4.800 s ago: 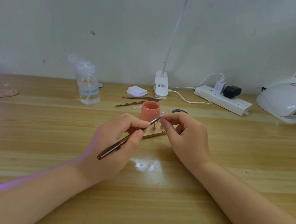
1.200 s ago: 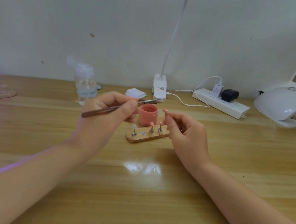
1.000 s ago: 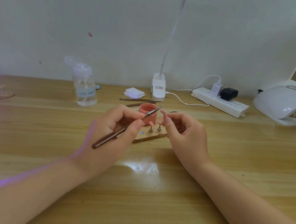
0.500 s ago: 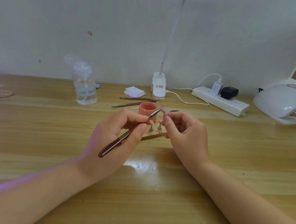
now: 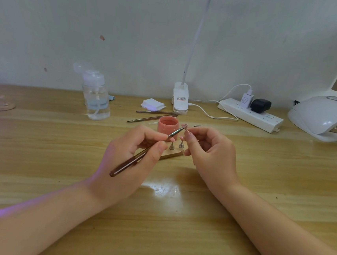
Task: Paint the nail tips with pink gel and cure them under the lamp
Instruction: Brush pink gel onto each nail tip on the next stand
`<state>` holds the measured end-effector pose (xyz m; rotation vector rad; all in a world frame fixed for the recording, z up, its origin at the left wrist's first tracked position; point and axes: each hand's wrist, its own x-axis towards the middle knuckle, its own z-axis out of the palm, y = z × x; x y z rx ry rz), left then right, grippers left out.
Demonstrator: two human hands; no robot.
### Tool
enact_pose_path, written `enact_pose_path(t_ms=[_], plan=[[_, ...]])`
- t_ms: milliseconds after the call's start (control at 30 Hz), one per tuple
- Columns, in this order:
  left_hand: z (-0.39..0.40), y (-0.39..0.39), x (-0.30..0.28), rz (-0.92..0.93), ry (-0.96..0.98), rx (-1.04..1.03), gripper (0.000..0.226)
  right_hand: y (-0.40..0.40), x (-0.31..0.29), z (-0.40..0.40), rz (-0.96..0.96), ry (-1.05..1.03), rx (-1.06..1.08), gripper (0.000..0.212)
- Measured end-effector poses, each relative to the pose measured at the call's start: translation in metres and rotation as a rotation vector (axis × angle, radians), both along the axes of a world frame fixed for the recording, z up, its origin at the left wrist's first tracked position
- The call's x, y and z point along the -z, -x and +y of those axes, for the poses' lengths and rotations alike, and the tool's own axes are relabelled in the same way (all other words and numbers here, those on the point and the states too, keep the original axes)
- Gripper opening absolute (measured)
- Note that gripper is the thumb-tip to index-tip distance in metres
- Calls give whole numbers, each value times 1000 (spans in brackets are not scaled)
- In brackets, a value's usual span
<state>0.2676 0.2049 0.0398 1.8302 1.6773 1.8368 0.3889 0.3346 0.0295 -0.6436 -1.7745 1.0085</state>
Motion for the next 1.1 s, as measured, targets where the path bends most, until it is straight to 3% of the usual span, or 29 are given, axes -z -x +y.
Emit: enact_pose_path(t_ms=[467,633,1100], plan=[[0,-1,2,-98,-13,1,6,-1,1,0,15,-31,-10,13],[0,0,0,-133,-31,5,14,0,2,1,15,-19,-4,5],[1,1,2,-92,6,-18,6,0,2,1,6,-21,4,3]])
